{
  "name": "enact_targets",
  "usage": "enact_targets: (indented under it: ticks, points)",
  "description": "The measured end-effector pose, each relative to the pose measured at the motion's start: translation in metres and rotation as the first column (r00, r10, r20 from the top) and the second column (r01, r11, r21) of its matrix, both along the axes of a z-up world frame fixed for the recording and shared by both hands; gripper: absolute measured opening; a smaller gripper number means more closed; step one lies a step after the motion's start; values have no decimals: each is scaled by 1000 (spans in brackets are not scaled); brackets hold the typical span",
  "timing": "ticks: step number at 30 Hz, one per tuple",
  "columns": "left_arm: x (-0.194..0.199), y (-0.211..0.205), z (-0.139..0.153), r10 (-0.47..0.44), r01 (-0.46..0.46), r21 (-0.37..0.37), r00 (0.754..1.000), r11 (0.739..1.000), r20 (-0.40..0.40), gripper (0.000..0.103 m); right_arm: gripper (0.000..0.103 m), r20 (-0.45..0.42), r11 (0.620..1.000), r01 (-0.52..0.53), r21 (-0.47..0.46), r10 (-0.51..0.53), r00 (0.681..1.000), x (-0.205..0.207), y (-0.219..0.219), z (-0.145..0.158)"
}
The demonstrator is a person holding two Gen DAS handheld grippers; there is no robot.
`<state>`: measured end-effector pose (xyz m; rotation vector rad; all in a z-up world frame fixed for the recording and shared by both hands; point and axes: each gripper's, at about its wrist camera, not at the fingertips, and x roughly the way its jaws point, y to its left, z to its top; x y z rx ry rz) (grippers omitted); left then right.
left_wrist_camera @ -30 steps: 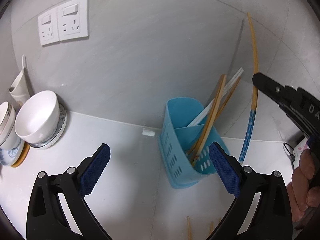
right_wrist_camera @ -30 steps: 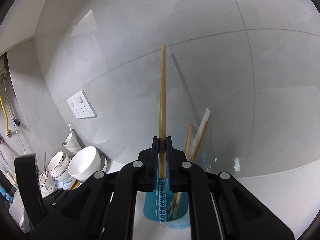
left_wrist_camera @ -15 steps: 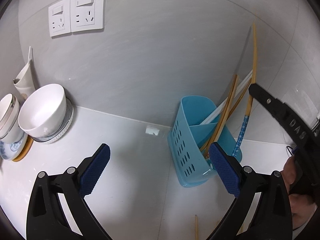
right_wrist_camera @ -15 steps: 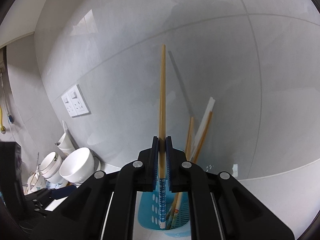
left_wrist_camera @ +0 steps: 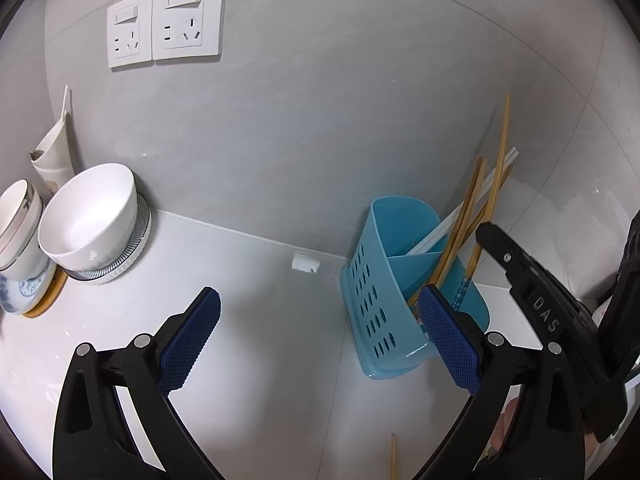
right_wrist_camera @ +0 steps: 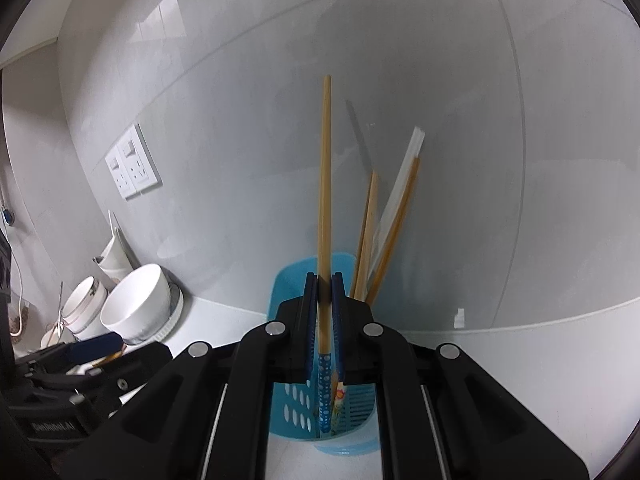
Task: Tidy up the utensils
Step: 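Lower the blue-dotted chopstick into the holder, open the right gripper, withdraw, then move both open grippers back over the remaining chopsticks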
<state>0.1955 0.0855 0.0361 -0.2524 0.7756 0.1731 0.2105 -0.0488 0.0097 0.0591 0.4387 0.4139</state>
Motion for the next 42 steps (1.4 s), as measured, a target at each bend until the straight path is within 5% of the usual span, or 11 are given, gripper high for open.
enact_targets:
  ticks: [6,9,17,23,34,42]
  points:
    - [0,0,-1,1,-1,-3,1000,1000,-2,97,11,-9,999,39,-27,-39,999,-2,-2,-3]
    - [-1,-1,0,-1,2,-11,1000,1000,4,97,32,5,997,54,-48,-53,999,-8,-4,2]
    - [-3,-13,7,-28,28,-8,999,1000,27,97,65,6,991,100,-89,-100,995,-23,-28,19]
    - [-11,-27,12,-42,43,-9,999,999,23,97,95,-68,980,156,-125,-166,984,-36,-61,25]
    - [-40,-57,8,-84,84,-4,995,996,-51,93,95,-119,954,235,-186,-259,958,-84,-114,21]
    - [-66,-73,-25,-110,107,-26,983,994,-147,96,95,-205,941,246,-234,-295,933,-120,-138,-10]
